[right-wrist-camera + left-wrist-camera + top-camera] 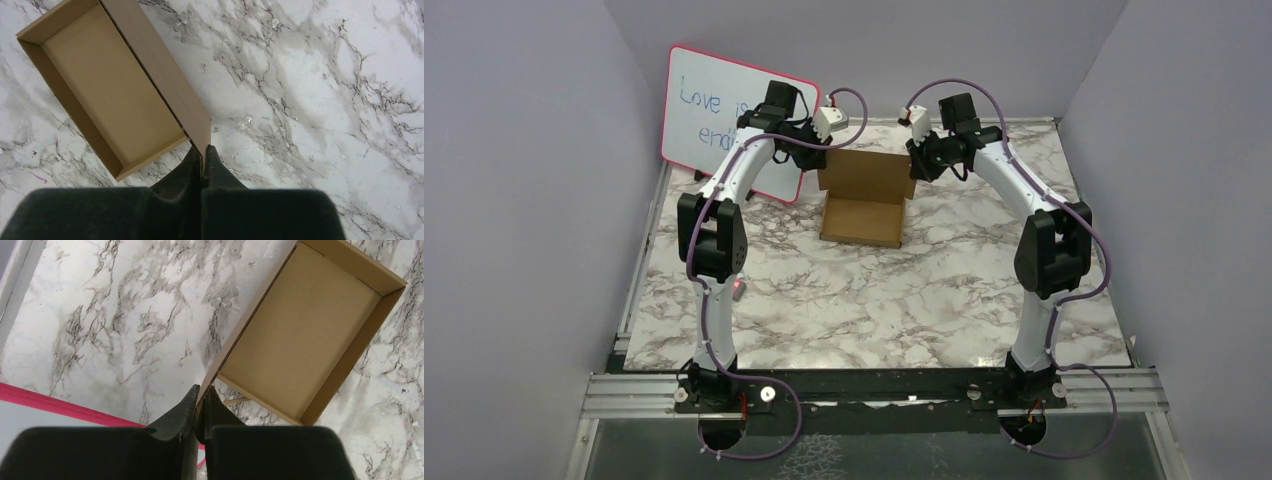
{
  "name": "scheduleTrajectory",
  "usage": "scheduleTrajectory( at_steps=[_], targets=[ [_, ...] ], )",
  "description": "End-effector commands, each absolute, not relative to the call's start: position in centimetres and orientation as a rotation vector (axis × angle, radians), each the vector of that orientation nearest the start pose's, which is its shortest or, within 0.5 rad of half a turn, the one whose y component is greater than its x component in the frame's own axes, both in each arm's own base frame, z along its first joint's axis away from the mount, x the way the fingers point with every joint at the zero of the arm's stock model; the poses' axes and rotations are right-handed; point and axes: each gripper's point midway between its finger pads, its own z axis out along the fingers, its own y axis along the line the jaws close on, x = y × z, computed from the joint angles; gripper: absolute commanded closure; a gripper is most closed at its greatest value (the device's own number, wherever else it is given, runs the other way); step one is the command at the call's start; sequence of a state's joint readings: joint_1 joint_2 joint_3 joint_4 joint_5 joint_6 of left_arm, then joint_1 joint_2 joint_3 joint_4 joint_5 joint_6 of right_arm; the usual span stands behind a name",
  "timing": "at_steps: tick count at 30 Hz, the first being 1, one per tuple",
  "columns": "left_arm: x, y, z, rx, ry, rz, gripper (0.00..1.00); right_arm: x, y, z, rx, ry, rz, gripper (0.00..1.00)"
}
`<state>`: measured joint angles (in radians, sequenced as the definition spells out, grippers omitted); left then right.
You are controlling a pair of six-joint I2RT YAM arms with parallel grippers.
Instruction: Fold the paper box
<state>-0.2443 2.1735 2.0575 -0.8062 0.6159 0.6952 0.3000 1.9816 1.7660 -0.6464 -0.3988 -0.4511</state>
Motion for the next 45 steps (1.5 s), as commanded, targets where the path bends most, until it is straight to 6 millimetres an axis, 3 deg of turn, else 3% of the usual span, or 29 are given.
scheduleTrajectory(
  at_steps=[1,8,13,17,24,30,37,45],
  targets=[
    [49.5,-21.5,17.5,1.310,1.902,-0.588,0.97,46.6,20.5,15.6,-1.082,2.138,0.443,0.99],
    [48.1,-22.2,18.6,1.250,1.927,-0.672,1.00,46.4,20.6,15.6,-1.038,2.161,0.390,0.99],
    [47.2,-22.5,18.1,1.170,2.030,-0.655,1.00,46.0,21.5,15.9,-0.961,2.156,0.346,0.99],
    [47.5,-22.4,18.2,1.002,2.129,-0.571,1.00,46.0,21.3,16.0,-0.850,2.171,0.252,0.99],
    [47.3,-24.1,19.4,0.728,2.167,-0.524,1.00,45.2,22.1,17.1,-0.591,2.160,0.160,0.99],
    [46.1,-25.8,18.4,0.549,2.229,-0.479,1.00,44.1,23.3,17.5,-0.390,2.170,0.145,0.99],
    [45.1,-26.4,17.0,0.370,2.274,-0.440,1.00,43.4,23.9,16.7,-0.226,2.185,0.125,0.99],
    [44.9,-26.6,18.0,0.167,2.220,-0.492,1.00,42.8,24.5,16.9,-0.088,2.143,0.112,0.99]
  ],
)
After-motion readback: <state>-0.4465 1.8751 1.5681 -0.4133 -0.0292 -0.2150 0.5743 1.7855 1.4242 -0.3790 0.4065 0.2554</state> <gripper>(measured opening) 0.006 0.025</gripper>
